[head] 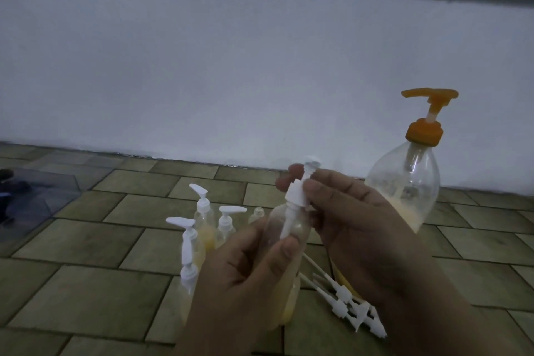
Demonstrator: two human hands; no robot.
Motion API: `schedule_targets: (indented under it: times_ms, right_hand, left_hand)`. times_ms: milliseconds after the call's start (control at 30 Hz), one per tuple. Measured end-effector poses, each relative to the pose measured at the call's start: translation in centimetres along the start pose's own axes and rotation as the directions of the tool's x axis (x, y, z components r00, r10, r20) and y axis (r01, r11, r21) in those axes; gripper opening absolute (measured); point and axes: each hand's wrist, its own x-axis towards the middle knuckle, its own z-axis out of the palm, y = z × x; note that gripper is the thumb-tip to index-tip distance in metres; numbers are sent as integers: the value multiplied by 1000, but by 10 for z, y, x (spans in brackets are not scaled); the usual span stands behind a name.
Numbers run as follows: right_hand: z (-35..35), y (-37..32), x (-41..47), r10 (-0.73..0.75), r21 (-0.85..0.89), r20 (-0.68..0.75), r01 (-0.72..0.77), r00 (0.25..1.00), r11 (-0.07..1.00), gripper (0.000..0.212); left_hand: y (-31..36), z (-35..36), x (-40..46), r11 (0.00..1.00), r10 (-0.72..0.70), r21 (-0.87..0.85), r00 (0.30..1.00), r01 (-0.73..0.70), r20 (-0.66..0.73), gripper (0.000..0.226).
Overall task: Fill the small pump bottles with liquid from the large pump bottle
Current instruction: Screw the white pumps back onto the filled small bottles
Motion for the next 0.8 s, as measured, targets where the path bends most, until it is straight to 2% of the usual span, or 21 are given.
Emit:
schedule_targets:
  times_ms: [67, 100, 233, 333, 367, 467, 567, 633, 700, 800]
  right_hand:
    - [-2, 2, 0, -23, -24, -4, 23, 1000, 999, 50]
    - [-2, 2, 0, -22, -31, 9, 23, 1000, 999, 53]
    - [-5, 4, -2, 10, 53, 64, -14, 998, 999, 34]
    - [-9, 9, -2, -22, -50, -23, 21, 999, 999, 46]
    - [-9, 8, -3, -11, -65, -18, 10, 1000, 998, 44]
    - [-6, 5, -4, 28, 4, 18, -28, 999, 1000, 23]
    - [0, 12, -4, 0, -84, -119, -10, 993, 996, 32]
    - [3, 17, -3, -32, -188, -146, 4, 989, 982, 39]
    - [4, 14, -3, -17, -275, -103, -12, 994, 961, 40]
    - [3, 12, -5, -6, -274, -92, -20, 996, 962, 35]
  left_hand:
    - [0, 1, -3, 1000, -2, 10, 1000, 2, 17, 36]
    - [-1, 1, -3, 1000, -3, 9, 1000, 3, 22, 36]
    - [0, 1, -4, 1000, 0, 9, 1000, 0, -14, 48]
    - [-3, 2, -7, 999, 2, 53, 1000, -1, -11, 39]
    - [-4, 2, -8, 999, -3, 52, 1000, 4, -12, 39]
    - [-4, 0, -8, 997, -47, 62, 997, 51, -63, 37]
    - [-9, -2, -10, 987, -8, 161, 992, 29, -126, 35]
    - [-12, -4, -10, 976, 41, 219, 985, -3, -169, 38]
    - [-9, -8, -8, 981, -13, 187, 986, 45, -167, 28]
    - [0, -13, -6, 982, -156, 102, 986, 161, -53, 28]
